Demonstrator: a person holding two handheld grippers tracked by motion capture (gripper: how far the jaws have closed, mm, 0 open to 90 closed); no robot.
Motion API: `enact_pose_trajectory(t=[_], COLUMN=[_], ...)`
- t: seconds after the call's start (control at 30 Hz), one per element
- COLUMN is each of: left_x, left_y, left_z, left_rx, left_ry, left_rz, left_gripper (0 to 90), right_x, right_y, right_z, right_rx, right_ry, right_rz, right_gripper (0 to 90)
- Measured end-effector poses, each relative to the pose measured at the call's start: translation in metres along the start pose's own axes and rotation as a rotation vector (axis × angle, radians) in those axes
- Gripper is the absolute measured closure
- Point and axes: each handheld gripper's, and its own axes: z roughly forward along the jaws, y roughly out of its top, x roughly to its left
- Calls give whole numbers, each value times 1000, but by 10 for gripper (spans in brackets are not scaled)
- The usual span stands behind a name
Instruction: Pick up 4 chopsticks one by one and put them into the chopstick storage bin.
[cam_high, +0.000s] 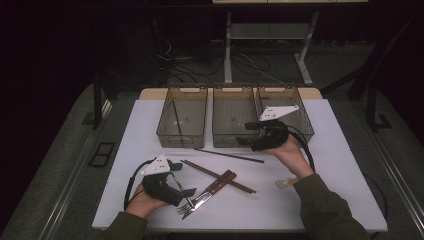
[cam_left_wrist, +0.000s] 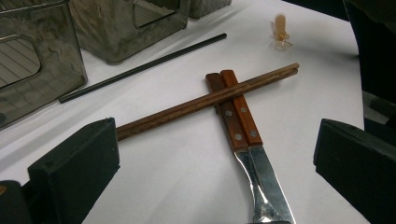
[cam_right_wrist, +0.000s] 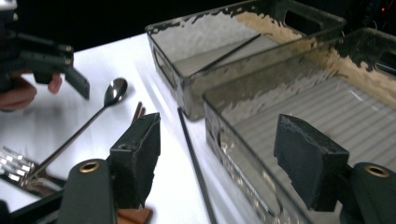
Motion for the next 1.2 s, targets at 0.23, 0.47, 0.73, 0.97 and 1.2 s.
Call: enact_pose_trajectory(t=[0.23,0.47,0.73,0.97,1.2], left_x=[-1,-1,-2,-1,-1], left_y=[1,1,2,1,1], left_z=[0,-1,0,0,0], left_rx=[1,-6,-4,-3,-4], left_ry=[2,-5,-7,-12,-16], left_rz=[6,7,15,13,13], left_gripper=[0,0,0,0,0], right_x=[-1,-5,-7,-12,-16], right_y=[-20,-37,-47,-52,-59], right_z=[-9,-15,-5,9,26], right_rx=[51,68,124,179,234], right_ry=[16,33,31,31,47], right_rz=[-6,18,2,-19,-25], right_gripper=[375,476,601,656,703])
